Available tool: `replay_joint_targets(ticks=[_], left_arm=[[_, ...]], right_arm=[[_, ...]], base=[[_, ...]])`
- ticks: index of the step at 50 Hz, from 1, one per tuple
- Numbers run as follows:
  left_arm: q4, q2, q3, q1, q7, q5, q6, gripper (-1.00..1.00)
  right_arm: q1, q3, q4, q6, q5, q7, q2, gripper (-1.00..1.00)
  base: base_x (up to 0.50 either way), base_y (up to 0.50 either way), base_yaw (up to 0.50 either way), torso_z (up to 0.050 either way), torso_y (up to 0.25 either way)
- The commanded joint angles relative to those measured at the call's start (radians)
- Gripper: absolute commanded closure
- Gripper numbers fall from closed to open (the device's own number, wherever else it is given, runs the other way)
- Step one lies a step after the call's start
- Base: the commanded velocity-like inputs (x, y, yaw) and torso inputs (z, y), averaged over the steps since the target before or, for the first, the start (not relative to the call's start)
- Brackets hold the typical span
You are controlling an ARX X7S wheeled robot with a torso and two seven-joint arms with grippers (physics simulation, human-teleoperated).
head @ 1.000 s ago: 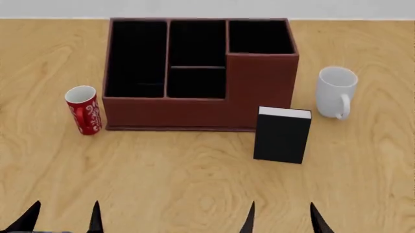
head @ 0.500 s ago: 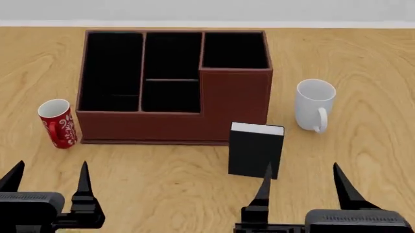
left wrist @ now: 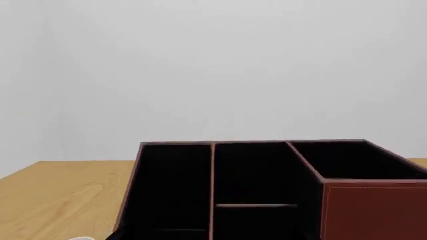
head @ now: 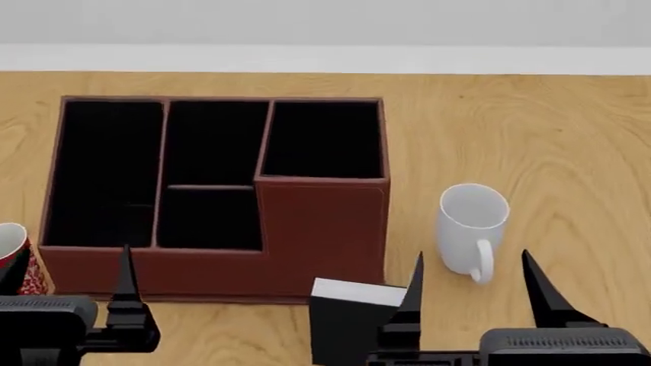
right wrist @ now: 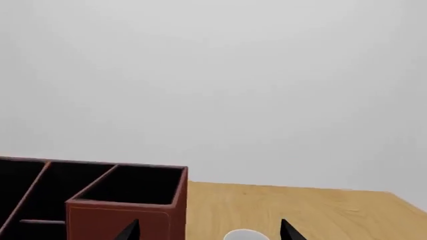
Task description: Pick up the book and place it in the right compartment of the caddy.
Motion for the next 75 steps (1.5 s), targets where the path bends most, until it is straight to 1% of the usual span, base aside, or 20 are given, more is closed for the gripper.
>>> replay_joint_targets(ticks=[1,11,18,24,26,28,29,32,34,43,61,75], left_arm=[[0.003,-0.006,0.011,-0.007,-0.036,0.011,0.0,-1.0],[0.004,-0.013,0.018,-0.01,-0.043,-0.003,-0.017,-1.0],[0.005,-0.018,0.031,-0.006,-0.05,-0.001,-0.01,-1.0],[-0.002,-0.023,0.036,-0.009,-0.055,-0.001,-0.009,-1.0],[0.003,-0.025,0.037,-0.008,-0.057,-0.003,-0.012,-1.0],[0.007,-0.027,0.038,-0.007,-0.058,-0.006,-0.014,-1.0],[0.006,-0.028,0.038,-0.007,-0.059,-0.006,-0.012,-1.0],[0.015,-0.03,0.041,-0.006,-0.063,-0.006,-0.018,-1.0],[0.009,-0.032,0.041,-0.008,-0.065,-0.007,-0.014,-1.0],[0.007,-0.038,0.045,-0.011,-0.075,-0.009,-0.013,-1.0],[-0.004,-0.051,0.069,-0.006,-0.094,0.007,0.017,-1.0],[0.009,-0.055,0.06,-0.008,-0.108,-0.014,0.007,-1.0]], right_arm=[[-0.004,-0.009,-0.014,-0.005,0.01,-0.003,0.017,-1.0],[-0.003,-0.013,-0.011,-0.009,0.014,0.004,0.024,-1.0],[0.002,-0.039,-0.01,0.008,-0.002,0.008,0.037,-1.0],[0.006,-0.037,-0.008,0.024,-0.007,0.033,0.037,-1.0],[0.013,-0.043,-0.011,0.06,-0.036,0.06,0.038,-1.0],[0.013,-0.03,-0.013,0.058,0.015,0.035,0.033,-1.0],[0.008,-0.042,-0.014,0.041,-0.011,0.045,0.037,-1.0],[0.014,-0.06,-0.014,0.062,-0.044,0.061,0.043,-1.0],[0.025,-0.094,-0.022,0.106,-0.104,0.088,0.051,-1.0],[0.017,-0.08,-0.014,0.061,-0.057,0.068,0.052,-1.0],[0.014,-0.092,-0.024,0.052,-0.04,0.069,0.061,-1.0],[0.015,-0.101,-0.016,0.037,-0.021,0.066,0.065,-1.0]], base=[[0.49,-0.25,0.0,0.0,0.0],[0.48,-0.27,0.0,0.0,0.002],[0.47,-0.28,0.0,0.0,0.0],[0.47,-0.29,0.0,0.0,0.002],[0.47,-0.29,0.0,0.0,0.0],[0.46,-0.18,0.0,0.0,0.0],[0.0,0.0,0.0,0.0,0.0],[-0.02,0.0,0.0,0.0,0.004],[0.0,0.0,0.5,0.0,0.0],[0.0,0.0,0.5,0.0,0.0],[0.0,0.0,0.5,0.0,0.0],[0.0,0.0,0.5,0.0,0.0]])
